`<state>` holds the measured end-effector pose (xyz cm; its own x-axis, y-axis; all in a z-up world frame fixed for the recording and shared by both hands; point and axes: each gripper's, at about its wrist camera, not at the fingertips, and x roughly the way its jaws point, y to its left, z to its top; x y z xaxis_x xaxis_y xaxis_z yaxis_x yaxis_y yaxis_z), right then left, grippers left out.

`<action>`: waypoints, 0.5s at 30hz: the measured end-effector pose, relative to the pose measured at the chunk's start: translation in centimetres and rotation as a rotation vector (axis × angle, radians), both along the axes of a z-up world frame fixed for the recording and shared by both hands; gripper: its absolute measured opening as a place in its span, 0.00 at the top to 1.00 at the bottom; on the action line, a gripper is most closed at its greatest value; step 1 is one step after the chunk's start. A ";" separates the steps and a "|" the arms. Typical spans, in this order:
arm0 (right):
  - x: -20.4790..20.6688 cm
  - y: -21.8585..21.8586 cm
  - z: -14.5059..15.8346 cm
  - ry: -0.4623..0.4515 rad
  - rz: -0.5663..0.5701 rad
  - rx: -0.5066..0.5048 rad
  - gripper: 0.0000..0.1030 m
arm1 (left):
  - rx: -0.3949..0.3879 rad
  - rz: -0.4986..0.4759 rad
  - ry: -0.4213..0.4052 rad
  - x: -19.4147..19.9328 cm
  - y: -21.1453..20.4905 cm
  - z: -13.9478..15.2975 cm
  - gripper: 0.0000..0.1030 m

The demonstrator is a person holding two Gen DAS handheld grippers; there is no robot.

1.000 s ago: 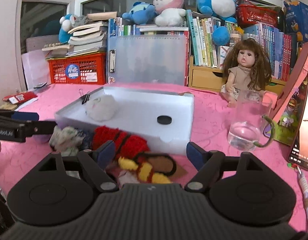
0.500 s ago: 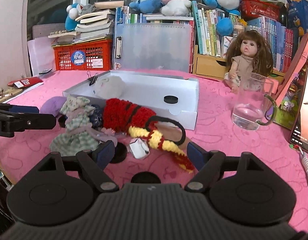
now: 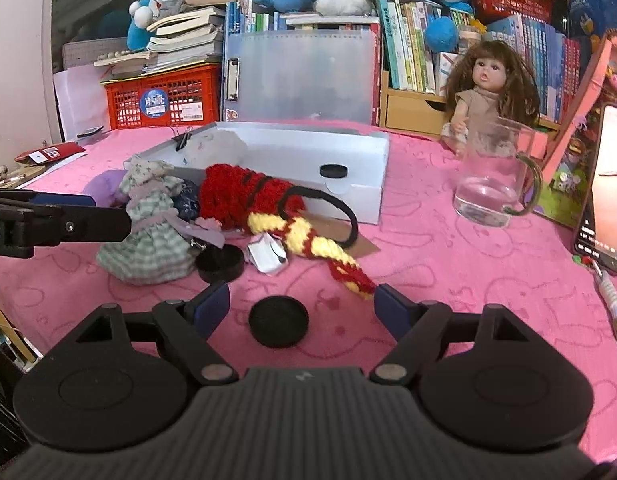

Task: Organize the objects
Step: 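Grasp the green gingham doll with the left gripper while the right grasps another black lid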

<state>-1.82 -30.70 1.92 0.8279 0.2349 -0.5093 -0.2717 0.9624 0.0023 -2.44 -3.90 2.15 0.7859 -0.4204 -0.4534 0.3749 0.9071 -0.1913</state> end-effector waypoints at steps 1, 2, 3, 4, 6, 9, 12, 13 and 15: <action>0.0 0.0 -0.1 0.002 0.000 -0.002 0.15 | -0.002 -0.003 0.003 0.1 -0.2 -0.1 0.21; 0.1 -0.1 -0.1 0.003 0.002 -0.005 0.15 | -0.003 -0.004 0.005 0.2 -0.3 -0.1 0.25; 0.0 0.0 -0.2 0.003 0.006 -0.009 0.15 | -0.003 -0.006 0.007 0.3 -0.5 -0.1 0.27; 0.0 0.0 -0.2 0.001 0.013 -0.014 0.15 | -0.004 -0.008 0.008 0.4 -0.6 -0.2 0.28; -0.2 0.1 -0.3 -0.004 0.028 -0.021 0.15 | -0.006 -0.012 0.010 0.5 -0.8 -0.3 0.31; -0.3 0.2 -0.3 -0.002 0.043 -0.023 0.16 | -0.012 -0.018 0.011 0.7 -1.0 -0.3 0.32; -0.3 0.3 -0.4 0.007 0.048 -0.020 0.18 | -0.021 -0.021 0.013 0.9 -1.4 -0.4 0.34; -0.2 0.3 -0.4 0.008 0.047 -0.019 0.19 | -0.024 -0.023 0.014 1.0 -1.5 -0.4 0.35; -0.3 0.4 -0.4 0.009 0.045 -0.020 0.24 | -0.028 -0.027 0.020 1.1 -1.8 -0.6 0.39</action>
